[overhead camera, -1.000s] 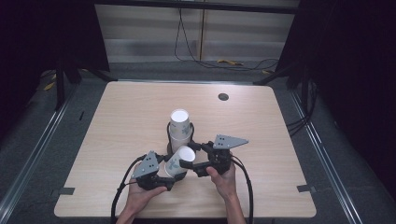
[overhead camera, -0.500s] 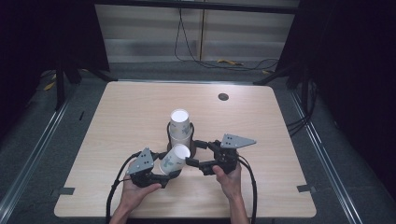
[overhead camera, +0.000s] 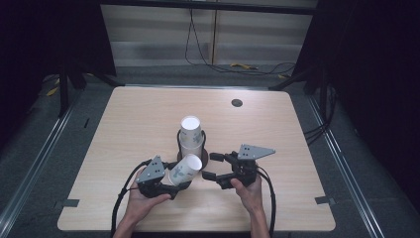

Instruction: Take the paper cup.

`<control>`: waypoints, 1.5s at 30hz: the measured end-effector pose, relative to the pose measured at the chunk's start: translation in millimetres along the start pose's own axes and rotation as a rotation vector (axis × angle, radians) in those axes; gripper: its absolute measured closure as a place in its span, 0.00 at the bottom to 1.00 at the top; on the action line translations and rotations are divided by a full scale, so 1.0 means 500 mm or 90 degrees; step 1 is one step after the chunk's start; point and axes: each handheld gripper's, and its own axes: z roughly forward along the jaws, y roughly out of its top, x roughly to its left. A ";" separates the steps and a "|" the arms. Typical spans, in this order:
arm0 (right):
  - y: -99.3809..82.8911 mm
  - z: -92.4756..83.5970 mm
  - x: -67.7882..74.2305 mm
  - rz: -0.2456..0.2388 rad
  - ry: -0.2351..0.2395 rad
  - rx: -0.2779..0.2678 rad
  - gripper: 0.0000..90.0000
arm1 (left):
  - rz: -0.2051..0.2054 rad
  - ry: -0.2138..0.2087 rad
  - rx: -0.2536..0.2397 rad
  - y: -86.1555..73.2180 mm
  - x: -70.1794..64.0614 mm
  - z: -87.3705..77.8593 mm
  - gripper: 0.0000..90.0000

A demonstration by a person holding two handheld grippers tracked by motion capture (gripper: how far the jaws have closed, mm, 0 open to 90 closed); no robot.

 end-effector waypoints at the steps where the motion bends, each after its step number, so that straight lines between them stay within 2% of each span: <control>1: 0.000 0.000 0.000 -0.002 0.000 0.005 0.29 | 0.006 -0.004 0.008 0.003 0.000 0.000 0.33; 4: -0.001 -0.002 0.000 -0.007 -0.001 0.022 0.28 | 0.015 -0.004 0.014 0.010 0.001 0.002 0.33; 8: -0.005 -0.005 0.001 -0.012 -0.009 0.056 0.25 | 0.024 -0.009 0.034 0.018 0.004 0.002 0.33; 11: -0.007 -0.006 0.001 -0.014 -0.013 0.068 0.25 | 0.032 -0.014 0.051 0.023 0.005 0.002 0.33; 22: -0.008 0.001 0.000 -0.024 -0.002 0.131 0.31 | 0.061 -0.038 0.107 0.034 0.007 0.014 0.34; 24: -0.008 0.003 -0.001 -0.025 -0.001 0.143 0.31 | 0.073 -0.040 0.127 0.036 0.005 0.017 0.34; 28: -0.009 0.003 0.001 -0.034 0.001 0.155 0.36 | 0.080 -0.048 0.149 0.041 0.002 0.019 0.34; 33: -0.009 0.007 0.003 -0.045 0.001 0.188 0.34 | 0.085 -0.051 0.173 0.040 0.003 0.024 0.34; 38: -0.009 0.012 0.001 -0.046 0.003 0.209 0.32 | 0.091 -0.048 0.186 0.045 0.006 0.028 0.34; 42: -0.006 0.014 0.003 -0.056 -0.002 0.223 0.31 | 0.111 -0.053 0.205 0.055 0.004 0.031 0.34; 45: -0.005 0.014 0.002 -0.061 -0.009 0.235 0.31 | 0.114 -0.056 0.210 0.059 0.002 0.034 0.34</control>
